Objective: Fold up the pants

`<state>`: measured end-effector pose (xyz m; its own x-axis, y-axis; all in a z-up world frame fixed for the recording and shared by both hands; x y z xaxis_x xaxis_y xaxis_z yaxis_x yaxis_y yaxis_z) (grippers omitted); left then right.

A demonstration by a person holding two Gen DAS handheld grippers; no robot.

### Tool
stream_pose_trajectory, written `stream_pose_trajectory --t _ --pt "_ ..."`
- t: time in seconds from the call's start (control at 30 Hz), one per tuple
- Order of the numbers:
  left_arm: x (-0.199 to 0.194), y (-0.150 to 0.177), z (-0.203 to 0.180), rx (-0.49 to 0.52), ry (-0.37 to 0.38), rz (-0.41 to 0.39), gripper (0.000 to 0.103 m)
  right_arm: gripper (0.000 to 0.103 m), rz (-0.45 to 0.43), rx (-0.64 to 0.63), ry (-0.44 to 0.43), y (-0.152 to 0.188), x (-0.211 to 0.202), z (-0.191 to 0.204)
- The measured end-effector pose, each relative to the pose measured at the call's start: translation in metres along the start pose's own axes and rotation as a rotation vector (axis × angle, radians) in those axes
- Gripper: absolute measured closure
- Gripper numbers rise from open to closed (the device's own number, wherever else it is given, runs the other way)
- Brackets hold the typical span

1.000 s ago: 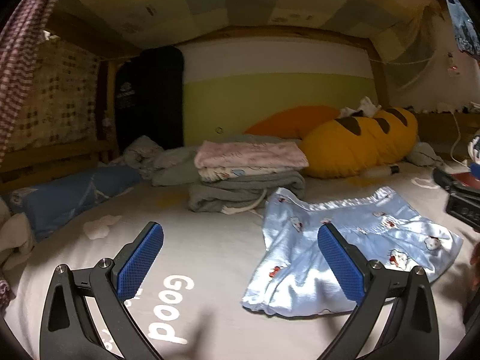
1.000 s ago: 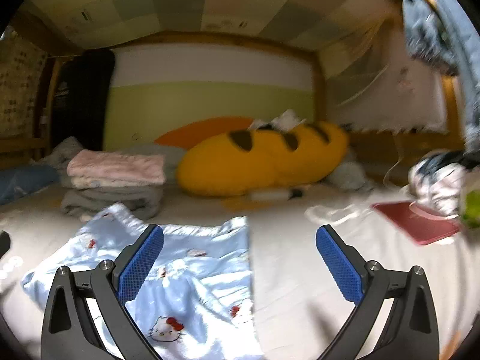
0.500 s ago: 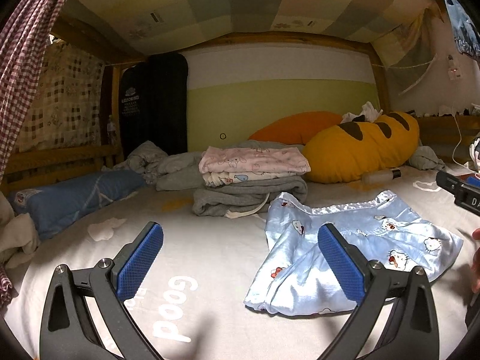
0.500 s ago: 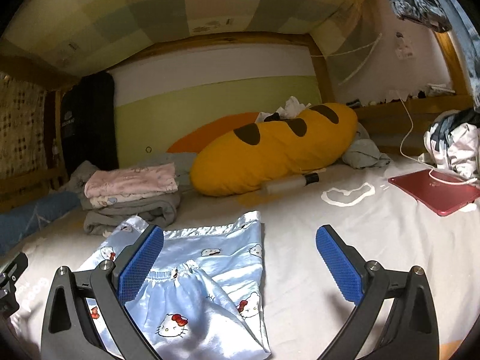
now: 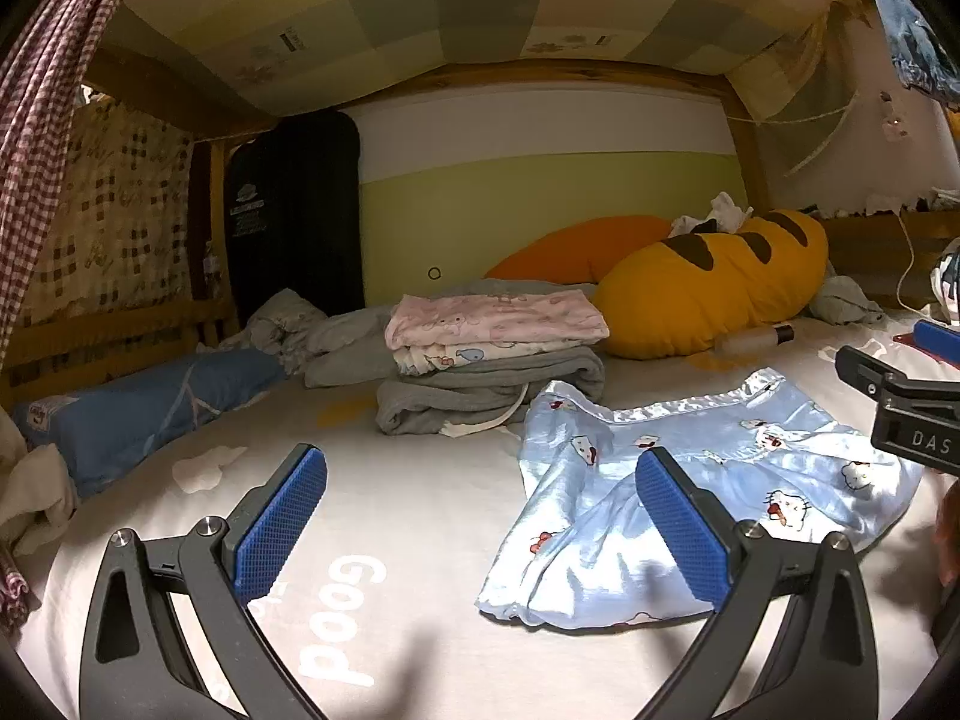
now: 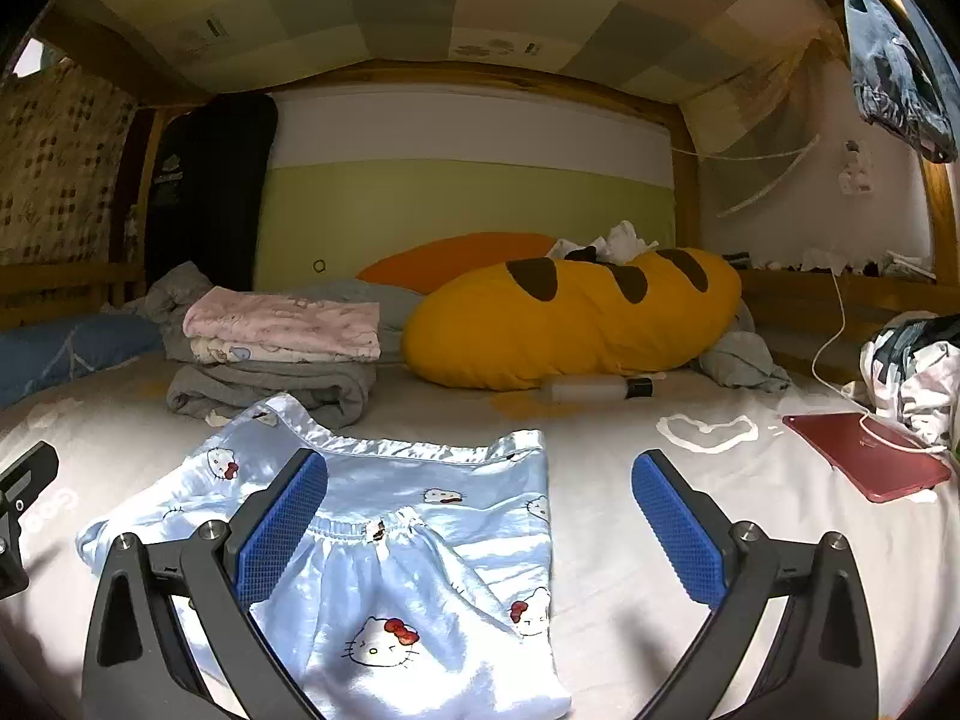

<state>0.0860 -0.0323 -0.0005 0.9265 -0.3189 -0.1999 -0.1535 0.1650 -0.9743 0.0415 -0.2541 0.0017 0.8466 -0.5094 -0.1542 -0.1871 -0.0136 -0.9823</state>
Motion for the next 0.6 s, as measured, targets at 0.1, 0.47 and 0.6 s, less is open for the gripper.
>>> stream_pose_trajectory --t 0.1,0.47,0.6 --pt "0.001 0.000 -0.002 0.001 0.015 0.007 0.001 0.001 0.021 -0.002 -0.012 0.000 0.000 0.000" --pt "0.024 0.017 0.017 -0.318 0.155 0.265 0.011 0.004 0.492 0.339 -0.141 0.015 0.022 -0.061" --pt "0.032 0.037 0.017 -0.444 0.240 0.408 0.030 0.012 0.660 0.384 -0.194 0.037 0.025 -0.071"
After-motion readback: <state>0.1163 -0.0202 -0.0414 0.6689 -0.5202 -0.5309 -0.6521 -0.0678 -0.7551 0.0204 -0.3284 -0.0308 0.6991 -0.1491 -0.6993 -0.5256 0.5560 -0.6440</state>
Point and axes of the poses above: each gripper's, at about its wrist camera, not at the fingertips, and x roughly the way its jaws point, z to its left, y to its underside, the point moved 7 cm from there along x, roughly the way its jaws point, and after that the axes turned 14 degrees about y, right-handed, at the moved point
